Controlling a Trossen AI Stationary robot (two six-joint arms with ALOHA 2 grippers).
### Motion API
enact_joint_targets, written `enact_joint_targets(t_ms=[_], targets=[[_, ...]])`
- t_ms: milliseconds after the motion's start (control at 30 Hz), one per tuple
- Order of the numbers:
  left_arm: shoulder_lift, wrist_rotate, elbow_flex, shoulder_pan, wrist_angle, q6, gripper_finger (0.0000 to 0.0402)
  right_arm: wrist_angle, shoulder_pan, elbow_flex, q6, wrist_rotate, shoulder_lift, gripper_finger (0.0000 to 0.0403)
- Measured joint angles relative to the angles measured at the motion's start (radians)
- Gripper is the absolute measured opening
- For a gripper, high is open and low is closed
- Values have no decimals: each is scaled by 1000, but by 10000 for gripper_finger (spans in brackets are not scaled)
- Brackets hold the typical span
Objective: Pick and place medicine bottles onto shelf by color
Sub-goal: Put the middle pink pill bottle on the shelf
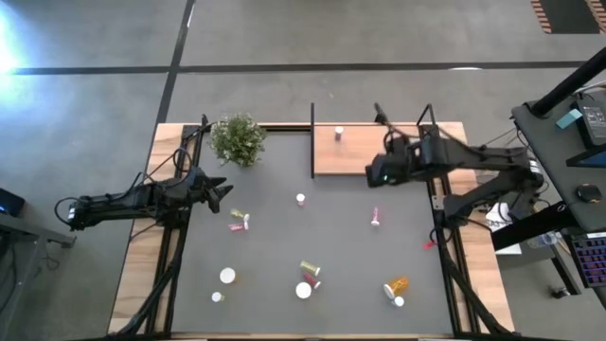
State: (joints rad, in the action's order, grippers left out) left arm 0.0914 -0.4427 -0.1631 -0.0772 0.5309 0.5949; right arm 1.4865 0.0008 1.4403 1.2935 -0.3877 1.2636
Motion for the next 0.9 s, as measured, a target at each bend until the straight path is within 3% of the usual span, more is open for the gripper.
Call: enact_joint_targets(t_ms=[433,900], targets=[[0,0,0,0,0,0,205,-91,196,-23,242,-5,154,276],[0,0,0,0,0,0,205,-539,198,-23,56,-7,328,272]])
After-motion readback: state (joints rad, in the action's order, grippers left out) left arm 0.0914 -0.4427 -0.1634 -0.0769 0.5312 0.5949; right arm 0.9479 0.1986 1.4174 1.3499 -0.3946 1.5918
